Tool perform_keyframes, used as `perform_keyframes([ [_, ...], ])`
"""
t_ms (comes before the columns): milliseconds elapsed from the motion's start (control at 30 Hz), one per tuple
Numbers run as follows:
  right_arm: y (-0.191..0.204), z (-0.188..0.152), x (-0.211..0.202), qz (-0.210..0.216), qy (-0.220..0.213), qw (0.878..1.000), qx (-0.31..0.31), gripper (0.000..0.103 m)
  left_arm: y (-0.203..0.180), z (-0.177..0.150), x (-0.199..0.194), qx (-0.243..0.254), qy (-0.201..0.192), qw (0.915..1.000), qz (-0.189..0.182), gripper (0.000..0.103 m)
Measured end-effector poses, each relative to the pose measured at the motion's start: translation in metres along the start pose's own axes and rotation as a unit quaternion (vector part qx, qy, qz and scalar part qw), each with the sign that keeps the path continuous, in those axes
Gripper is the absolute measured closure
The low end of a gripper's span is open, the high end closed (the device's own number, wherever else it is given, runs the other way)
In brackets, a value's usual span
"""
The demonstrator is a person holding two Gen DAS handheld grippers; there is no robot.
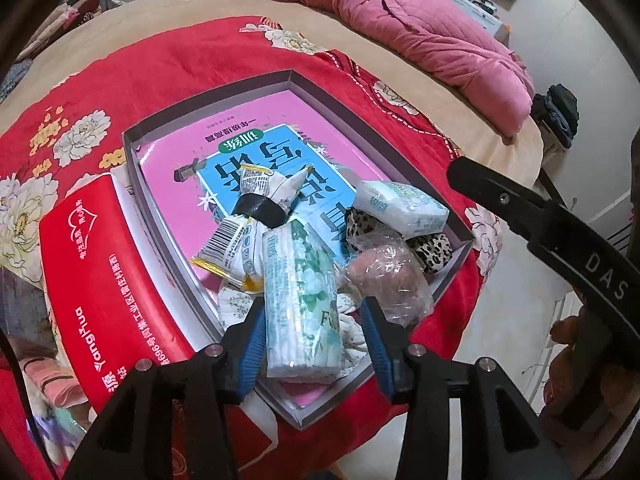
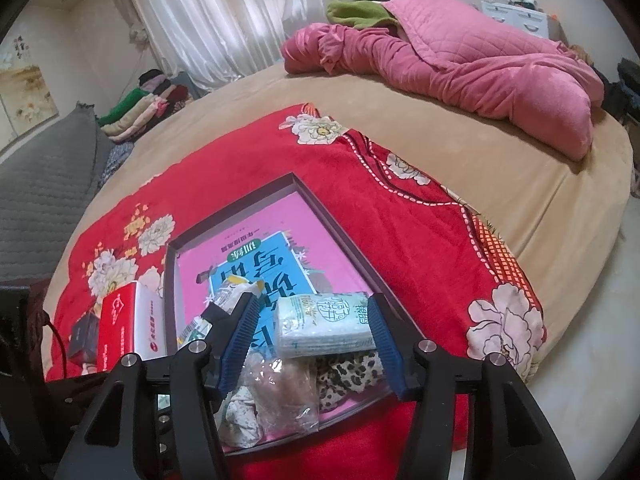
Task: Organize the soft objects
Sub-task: 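Open the right tool to drop the white packet while the left tool releases the tissue pack into the tray, then move both open tools back to the pile of items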
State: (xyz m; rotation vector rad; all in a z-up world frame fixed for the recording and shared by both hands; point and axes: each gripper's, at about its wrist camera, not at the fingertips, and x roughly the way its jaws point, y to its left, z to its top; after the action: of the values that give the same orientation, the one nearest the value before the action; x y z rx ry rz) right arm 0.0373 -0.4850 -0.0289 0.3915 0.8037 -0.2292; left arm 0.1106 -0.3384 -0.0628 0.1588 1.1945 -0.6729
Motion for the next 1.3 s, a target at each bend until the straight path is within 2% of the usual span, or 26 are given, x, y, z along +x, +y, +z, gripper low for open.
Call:
perform_keyframes([
  [67,0.001,0.001,-0.001,-0.005,-0.002,1.0,-0.004,0.043,0.0,0.0,-0.003,0.0,-0.003,1.0,0.003,0.053],
  [133,0.002,0.001,-0.003,-0.008,-0.004,1.0,-0.005,0.035,0.0,0.0,-0.006,0.0,-0.007,1.0,0.003,0.05],
  [300,0.005,0.003,-0.005,-0.011,-0.007,1.0,-0.006,0.034,0.0,-0.001,-0.016,0.002,-0.014,0.9999,0.007,0.048],
  [433,0.008,0.003,-0.009,-0.017,-0.012,1.0,-0.008,0.03,-0.001,-0.003,-0.026,0.002,-0.023,0.9997,0.007,0.04],
  [600,0.014,0.003,-0.014,-0.02,-0.014,1.0,-0.012,0.029,0.0,-0.004,-0.04,0.003,-0.036,0.9993,0.01,0.039],
  [700,0.018,0.004,-0.017,-0.026,-0.017,0.999,-0.018,0.025,0.001,-0.005,-0.049,0.003,-0.046,0.9989,0.011,0.036],
  [767,0.02,0.005,-0.019,-0.029,-0.019,0.999,-0.02,0.025,0.003,-0.006,-0.054,0.003,-0.051,0.9986,0.015,0.032],
  [1000,0.029,0.006,-0.029,-0.043,-0.033,0.998,-0.029,0.025,0.01,-0.009,-0.071,0.001,-0.067,0.9973,0.03,0.03],
  [1300,0.05,0.007,-0.042,-0.037,-0.044,0.997,-0.046,0.024,0.024,-0.016,-0.098,-0.008,-0.093,0.9939,0.058,0.027],
])
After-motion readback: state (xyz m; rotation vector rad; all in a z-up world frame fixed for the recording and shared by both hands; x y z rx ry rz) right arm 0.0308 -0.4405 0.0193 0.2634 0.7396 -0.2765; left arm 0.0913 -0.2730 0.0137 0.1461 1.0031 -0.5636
